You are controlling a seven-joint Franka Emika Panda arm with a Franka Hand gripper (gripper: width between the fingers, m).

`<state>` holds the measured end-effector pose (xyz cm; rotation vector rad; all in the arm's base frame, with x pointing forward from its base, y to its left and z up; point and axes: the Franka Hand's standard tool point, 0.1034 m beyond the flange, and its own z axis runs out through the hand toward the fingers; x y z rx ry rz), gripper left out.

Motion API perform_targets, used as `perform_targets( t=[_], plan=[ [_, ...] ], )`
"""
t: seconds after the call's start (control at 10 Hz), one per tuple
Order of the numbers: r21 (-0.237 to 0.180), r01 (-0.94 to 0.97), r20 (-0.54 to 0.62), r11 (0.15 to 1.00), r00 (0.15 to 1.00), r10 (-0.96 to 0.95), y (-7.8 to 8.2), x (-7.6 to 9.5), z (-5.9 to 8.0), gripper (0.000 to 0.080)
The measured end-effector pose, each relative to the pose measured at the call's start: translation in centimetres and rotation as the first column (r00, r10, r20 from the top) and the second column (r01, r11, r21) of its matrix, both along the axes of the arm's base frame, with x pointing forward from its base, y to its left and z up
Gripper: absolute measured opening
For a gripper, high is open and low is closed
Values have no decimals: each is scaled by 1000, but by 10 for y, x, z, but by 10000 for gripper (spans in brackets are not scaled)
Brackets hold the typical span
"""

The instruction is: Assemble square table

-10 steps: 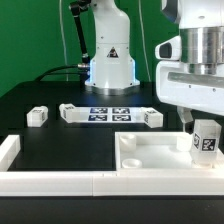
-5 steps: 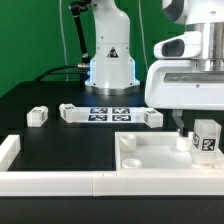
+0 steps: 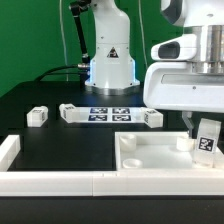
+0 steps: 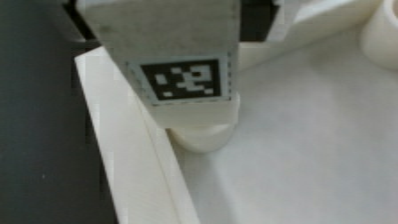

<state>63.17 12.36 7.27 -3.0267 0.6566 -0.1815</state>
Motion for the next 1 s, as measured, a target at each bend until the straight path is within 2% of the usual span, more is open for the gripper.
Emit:
perform_targets(
  t=[0.1, 0.2, 0.3, 0.4, 0.5, 0.6, 0.7, 0.9, 1.0],
  plan=[
    [12, 85, -1, 996, 996, -85, -1, 1, 0, 292],
    [45, 262, -11, 964, 965, -262, -6, 2, 0, 292],
    [69, 471, -33, 879, 882, -470, -7, 1, -2, 292],
    [94, 599, -55, 795, 801, -596, -8, 0, -2, 292],
    [124, 711, -88, 692, 702, -706, -9, -1, -2, 292],
    [148, 819, -139, 554, 572, -809, -9, -2, -3, 293],
    [151, 877, -167, 456, 478, -863, -7, -3, -4, 293],
    [151, 878, -167, 454, 475, -864, -4, -4, -4, 293],
    [149, 858, -157, 492, 512, -844, -3, -4, -4, 334]
  ],
)
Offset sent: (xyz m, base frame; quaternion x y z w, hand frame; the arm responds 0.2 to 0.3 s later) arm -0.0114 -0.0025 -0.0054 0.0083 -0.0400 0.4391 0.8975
